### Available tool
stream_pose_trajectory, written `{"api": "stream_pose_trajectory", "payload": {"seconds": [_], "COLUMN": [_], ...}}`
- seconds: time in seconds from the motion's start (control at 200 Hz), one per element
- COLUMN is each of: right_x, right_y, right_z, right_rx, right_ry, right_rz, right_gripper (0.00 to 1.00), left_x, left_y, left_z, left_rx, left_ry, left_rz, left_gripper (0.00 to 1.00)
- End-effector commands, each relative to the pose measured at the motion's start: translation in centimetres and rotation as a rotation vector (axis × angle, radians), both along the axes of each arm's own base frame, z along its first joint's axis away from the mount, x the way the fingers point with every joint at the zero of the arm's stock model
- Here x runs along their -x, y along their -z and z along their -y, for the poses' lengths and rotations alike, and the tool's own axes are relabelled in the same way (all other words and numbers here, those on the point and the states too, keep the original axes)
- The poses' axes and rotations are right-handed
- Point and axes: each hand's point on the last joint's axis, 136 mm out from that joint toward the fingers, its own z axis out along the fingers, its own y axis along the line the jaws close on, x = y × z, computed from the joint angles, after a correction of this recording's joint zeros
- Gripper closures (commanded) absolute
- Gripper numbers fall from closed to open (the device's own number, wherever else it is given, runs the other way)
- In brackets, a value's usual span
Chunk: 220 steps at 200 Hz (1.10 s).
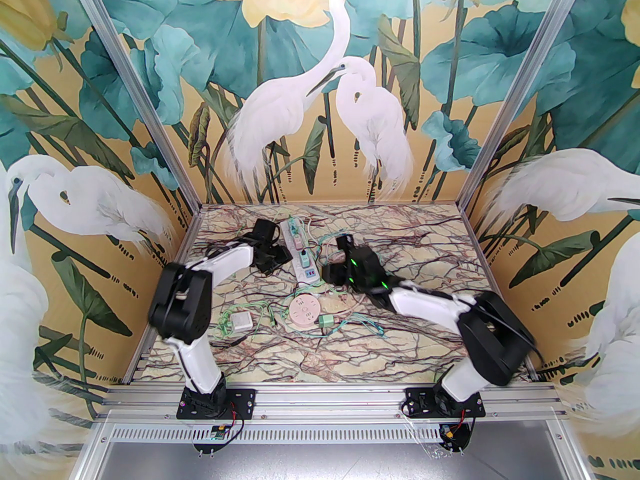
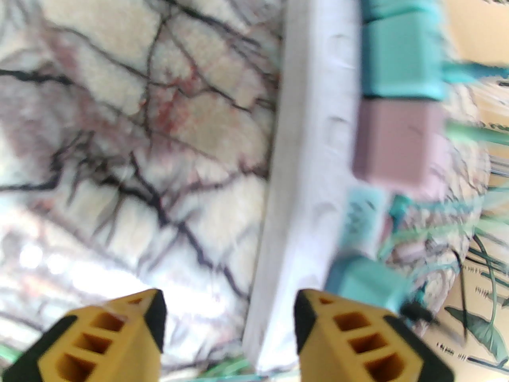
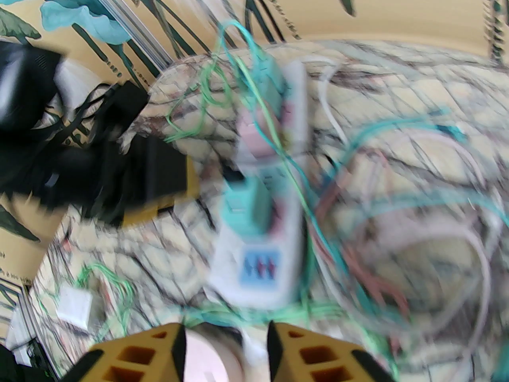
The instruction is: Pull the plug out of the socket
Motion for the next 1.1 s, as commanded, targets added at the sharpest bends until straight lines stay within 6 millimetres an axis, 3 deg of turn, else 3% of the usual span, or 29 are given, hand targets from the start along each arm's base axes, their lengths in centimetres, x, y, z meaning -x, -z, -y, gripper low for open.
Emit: {"api": "stream_pose_trajectory", "payload": {"seconds": [0.0, 0.08, 0.195, 0.45, 0.72, 0.855, 1.095], "right_x": [-1.1, -2.8, -4.3, -4.0, -3.8, -3.9, -3.8], "right_y": [2.2, 3.3, 5.3, 8.7, 11.5, 12.7, 14.7], "right_z": [-1.3, -2.0, -1.7, -1.7, -1.2, -1.1, 2.1], "right_rx": [0.04, 0.047, 0.02, -0.005, -0.036, -0.023, 0.11], "right_ry": [-0.021, -0.008, 0.019, 0.002, -0.014, 0.01, 0.144], "right_rz": [-0.12, -0.177, -0.245, -0.337, -0.407, -0.444, -0.453], "right_gripper": [0.67, 0.74, 0.75, 0.75, 0.7, 0.71, 0.71], "left_x": [1.0, 2.2, 4.0, 5.9, 5.4, 4.7, 3.5], "left_y": [-2.3, -3.4, -4.9, -6.9, -6.2, -5.6, -4.6], "left_z": [-0.4, -0.8, -0.8, 0.5, 4.4, 5.4, 6.4], "left_rx": [-0.014, -0.005, 0.002, -0.07, -0.13, -0.185, -0.19], "left_ry": [0.009, 0.007, 0.02, 0.075, 0.161, 0.171, 0.163], "left_rz": [0.081, 0.111, 0.159, 0.238, 0.228, 0.214, 0.192], "left_gripper": [0.33, 0.33, 0.33, 0.37, 0.37, 0.4, 0.41]}}
